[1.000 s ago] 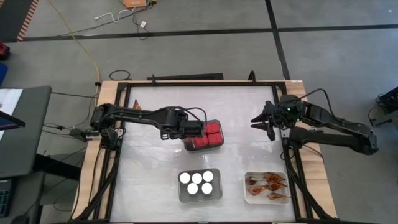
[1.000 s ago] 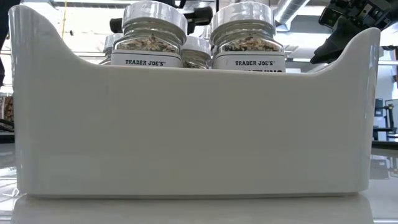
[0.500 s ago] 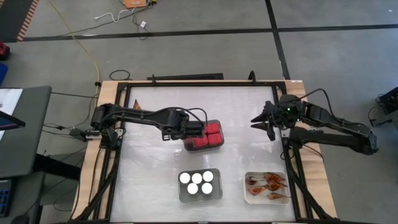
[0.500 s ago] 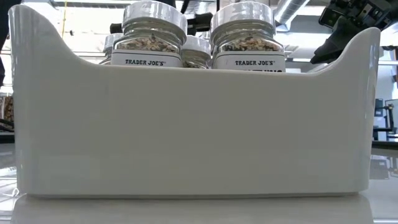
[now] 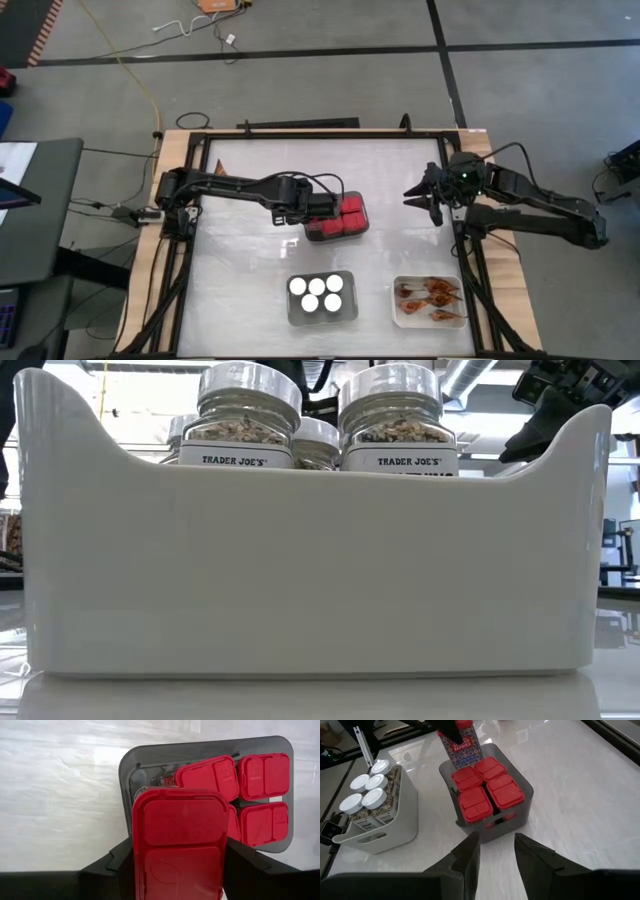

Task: Sort spices by type
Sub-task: Put the red seasoning can into the black bin

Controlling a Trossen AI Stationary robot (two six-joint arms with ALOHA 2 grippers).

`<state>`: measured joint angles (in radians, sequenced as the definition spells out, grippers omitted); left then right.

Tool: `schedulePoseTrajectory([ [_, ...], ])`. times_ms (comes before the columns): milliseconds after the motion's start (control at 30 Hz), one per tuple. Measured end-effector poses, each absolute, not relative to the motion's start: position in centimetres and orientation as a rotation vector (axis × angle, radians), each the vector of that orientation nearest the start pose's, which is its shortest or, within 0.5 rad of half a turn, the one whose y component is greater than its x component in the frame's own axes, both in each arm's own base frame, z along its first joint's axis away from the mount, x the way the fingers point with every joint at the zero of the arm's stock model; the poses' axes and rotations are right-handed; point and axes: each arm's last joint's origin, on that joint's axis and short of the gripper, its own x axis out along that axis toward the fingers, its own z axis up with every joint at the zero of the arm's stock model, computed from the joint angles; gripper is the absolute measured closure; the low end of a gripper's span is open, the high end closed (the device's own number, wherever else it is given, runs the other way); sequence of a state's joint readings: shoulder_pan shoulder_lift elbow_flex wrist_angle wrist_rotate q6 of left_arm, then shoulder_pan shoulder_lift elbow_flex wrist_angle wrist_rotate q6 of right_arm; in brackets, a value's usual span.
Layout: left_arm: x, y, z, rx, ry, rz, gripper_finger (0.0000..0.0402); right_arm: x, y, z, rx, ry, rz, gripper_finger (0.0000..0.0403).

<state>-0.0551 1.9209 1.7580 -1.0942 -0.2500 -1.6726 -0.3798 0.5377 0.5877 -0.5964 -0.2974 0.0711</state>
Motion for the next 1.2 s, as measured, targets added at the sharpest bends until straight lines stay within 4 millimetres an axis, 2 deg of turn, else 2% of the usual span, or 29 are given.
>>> schedulePoseTrajectory([
  [267, 38.8, -1.5, 27.9, -1.225, 0.804, 1.133, 0.0199, 11.1, -3.5, 26.1, 0.251, 0.513, -0.099, 0.0254],
  [533, 38.2, -1.4, 29.1, -1.225, 0.804, 1.141, 0.0199, 11.1, -3.5, 26.1, 0.25, 0.512, -0.099, 0.0254],
  [733, 38.0, -1.4, 29.2, -1.223, 0.809, 1.165, 0.0199, 11.1, -3.5, 26.1, 0.251, 0.513, -0.099, 0.0254],
  [967, 38.0, -1.3, 29.2, -1.214, 0.798, 1.17, 0.017, 11.1, -3.5, 26.1, 0.251, 0.513, -0.099, 0.0254],
  [1200, 38.5, -1.3, 29.4, -1.233, 0.741, 1.131, 0.0185, 11.1, -3.5, 26.1, 0.251, 0.513, -0.099, 0.0254],
])
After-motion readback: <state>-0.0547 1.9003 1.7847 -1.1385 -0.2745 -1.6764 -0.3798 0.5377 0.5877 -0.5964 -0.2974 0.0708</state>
